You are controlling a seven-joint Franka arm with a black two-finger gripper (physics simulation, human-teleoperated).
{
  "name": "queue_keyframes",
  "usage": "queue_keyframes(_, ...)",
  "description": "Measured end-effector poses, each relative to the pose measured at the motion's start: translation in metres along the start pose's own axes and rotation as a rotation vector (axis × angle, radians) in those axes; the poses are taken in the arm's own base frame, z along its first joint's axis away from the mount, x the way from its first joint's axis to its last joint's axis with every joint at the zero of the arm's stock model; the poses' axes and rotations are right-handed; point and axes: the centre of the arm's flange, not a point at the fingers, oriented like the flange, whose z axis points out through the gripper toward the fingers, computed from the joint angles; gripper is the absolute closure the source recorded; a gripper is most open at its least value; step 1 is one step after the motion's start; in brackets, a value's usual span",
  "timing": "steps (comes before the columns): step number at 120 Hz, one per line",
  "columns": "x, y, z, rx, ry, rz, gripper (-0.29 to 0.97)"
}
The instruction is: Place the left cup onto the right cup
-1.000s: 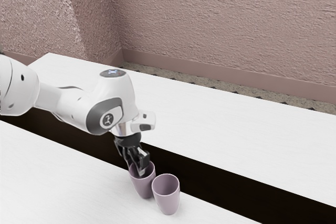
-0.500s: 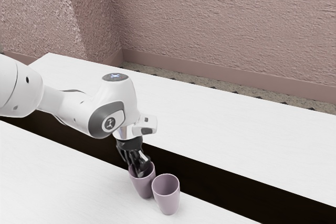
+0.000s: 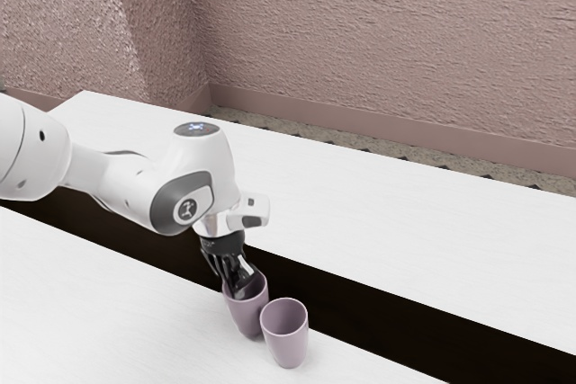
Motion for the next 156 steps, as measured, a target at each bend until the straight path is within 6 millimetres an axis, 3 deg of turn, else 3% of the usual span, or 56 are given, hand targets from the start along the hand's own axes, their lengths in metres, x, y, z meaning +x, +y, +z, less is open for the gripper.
queue_keyframes(82, -0.022, 0.010, -0.097, 0.005, 0.041, 0.038, 0.78)
queue_keyframes(124, -0.032, 0.050, -0.116, 0.010, 0.032, 0.136, 0.78)
queue_keyframes(156, -0.024, 0.083, -0.132, 0.016, 0.056, 0.210, 0.78)
